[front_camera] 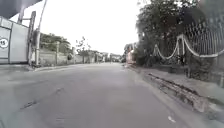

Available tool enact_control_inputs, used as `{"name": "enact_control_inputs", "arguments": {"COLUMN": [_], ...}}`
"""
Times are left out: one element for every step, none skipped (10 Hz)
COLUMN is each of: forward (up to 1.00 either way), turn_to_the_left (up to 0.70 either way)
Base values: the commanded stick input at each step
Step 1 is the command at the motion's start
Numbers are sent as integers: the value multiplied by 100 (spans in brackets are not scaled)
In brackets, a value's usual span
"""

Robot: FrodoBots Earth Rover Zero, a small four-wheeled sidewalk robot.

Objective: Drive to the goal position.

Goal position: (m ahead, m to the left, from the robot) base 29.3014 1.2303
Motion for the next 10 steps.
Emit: {"name": "enact_control_inputs", "arguments": {"forward": [100,100,100,100,100,100,100,100,100,100], "turn_to_the_left": [-40,-40,-29,2,2,2,4,2,1,0]}}
